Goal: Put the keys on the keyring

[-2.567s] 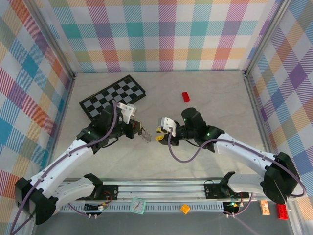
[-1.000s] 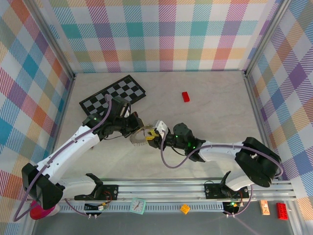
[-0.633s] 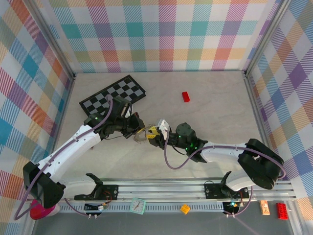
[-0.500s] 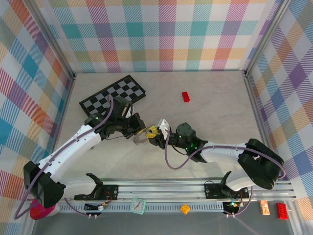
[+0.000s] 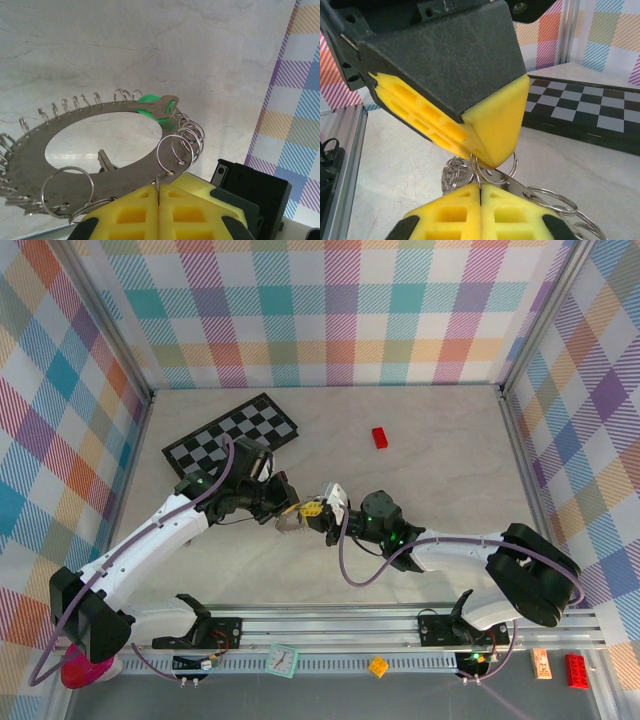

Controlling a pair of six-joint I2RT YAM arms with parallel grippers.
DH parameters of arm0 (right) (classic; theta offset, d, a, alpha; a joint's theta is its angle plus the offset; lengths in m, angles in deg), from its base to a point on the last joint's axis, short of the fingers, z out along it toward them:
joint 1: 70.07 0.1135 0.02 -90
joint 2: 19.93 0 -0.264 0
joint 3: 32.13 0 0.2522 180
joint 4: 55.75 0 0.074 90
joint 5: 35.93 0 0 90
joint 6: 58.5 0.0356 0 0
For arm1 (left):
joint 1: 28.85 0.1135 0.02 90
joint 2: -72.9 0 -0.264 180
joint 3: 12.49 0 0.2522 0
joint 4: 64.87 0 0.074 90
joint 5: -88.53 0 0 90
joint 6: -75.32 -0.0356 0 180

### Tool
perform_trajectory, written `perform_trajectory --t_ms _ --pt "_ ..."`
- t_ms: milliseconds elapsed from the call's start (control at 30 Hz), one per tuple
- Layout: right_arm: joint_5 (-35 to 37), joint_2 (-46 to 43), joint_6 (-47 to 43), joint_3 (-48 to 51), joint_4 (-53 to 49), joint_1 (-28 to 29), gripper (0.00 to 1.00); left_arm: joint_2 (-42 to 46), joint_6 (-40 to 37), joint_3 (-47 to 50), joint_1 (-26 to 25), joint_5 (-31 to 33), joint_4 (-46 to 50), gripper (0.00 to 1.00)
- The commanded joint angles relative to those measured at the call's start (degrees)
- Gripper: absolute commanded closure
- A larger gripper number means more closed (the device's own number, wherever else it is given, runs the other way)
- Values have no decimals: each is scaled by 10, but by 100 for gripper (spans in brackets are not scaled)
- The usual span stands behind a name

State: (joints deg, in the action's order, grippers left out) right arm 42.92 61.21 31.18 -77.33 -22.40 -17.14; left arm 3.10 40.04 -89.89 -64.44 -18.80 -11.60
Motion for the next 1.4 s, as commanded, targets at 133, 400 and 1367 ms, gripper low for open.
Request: perform_trajectory --t_ms 133,400,1367 --pt "6 0 7 1 -22 -5 100 4 23 -15 -4 -20 -9 100" --pt "22 11 32 -15 -78 -17 100 3 65 6 -7 -33 -34 100" --pt "-1 -83 -131 55 -4 -22 76 -21 191 6 -13 -31 -18 100"
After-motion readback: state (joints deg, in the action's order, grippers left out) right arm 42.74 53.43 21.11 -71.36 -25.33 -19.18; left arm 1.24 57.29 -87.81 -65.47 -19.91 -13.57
